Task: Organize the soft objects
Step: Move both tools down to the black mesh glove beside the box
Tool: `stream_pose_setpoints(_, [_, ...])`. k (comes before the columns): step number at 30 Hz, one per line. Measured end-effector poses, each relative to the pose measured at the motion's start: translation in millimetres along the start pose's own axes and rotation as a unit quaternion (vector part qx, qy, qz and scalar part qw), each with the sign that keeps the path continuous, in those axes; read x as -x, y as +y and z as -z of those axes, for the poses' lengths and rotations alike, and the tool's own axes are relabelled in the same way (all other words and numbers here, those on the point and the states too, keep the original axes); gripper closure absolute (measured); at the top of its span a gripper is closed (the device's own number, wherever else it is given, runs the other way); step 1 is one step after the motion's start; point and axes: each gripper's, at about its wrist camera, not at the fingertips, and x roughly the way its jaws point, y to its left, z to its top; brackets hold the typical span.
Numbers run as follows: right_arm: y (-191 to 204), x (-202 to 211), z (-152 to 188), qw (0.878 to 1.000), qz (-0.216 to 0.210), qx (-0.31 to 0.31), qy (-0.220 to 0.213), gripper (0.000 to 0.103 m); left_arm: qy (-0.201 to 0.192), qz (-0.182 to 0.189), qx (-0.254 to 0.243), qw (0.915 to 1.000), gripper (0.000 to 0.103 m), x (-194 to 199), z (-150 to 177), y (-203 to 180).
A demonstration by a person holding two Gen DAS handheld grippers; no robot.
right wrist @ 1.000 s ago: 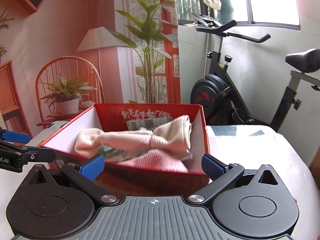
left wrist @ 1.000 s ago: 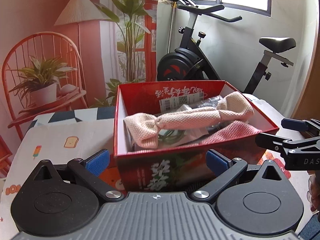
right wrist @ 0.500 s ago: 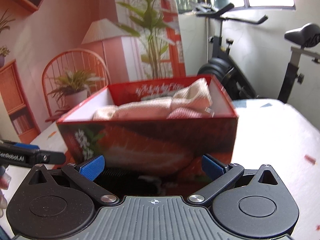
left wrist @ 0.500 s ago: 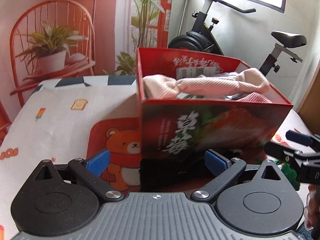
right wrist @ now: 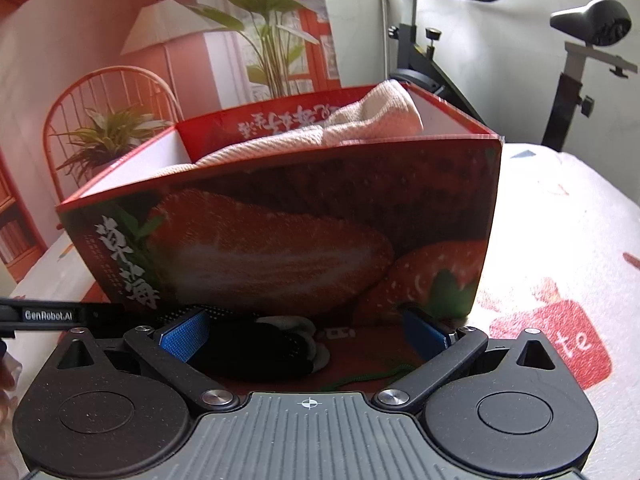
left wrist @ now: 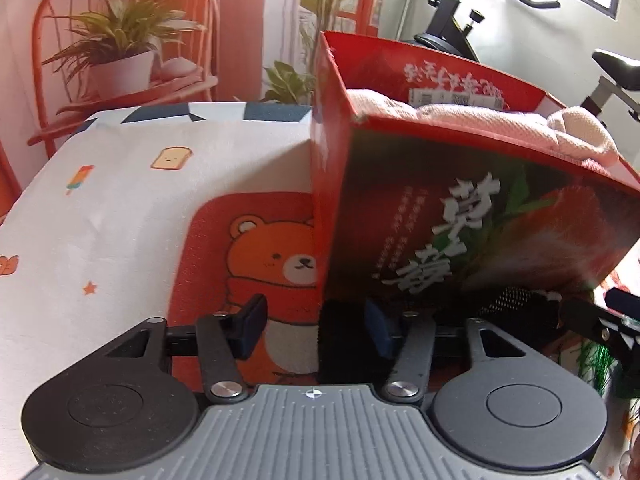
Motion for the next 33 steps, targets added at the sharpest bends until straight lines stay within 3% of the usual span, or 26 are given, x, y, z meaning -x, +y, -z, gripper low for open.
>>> stream_pose_setpoints(8, [-2, -9, 0, 0.999, -0.019, -0.033, -0.008, 0.001, -0.017, 0.021, -0.039, 0.9989, 0.049, 8, 30, -10])
stream_pose_setpoints(17, [14, -10, -3, 1.000, -0.023, -0.001, -0.017, 0.005, -0.027, 0.027, -0.039, 0.9985, 0.049, 18, 44, -15])
stream_pose_setpoints(28, [21, -13, 15, 0.998, -0.036, 0.041, 0.019, 0.031, -0.034, 0.029, -0.035, 0.9984, 0.047, 21, 52, -13])
stream_pose_setpoints(33, [24, -4, 22, 0.997, -0.044, 0.059, 0.032, 0.035, -0.039, 0.024, -0.032, 0.9985, 0.046, 24, 56, -14])
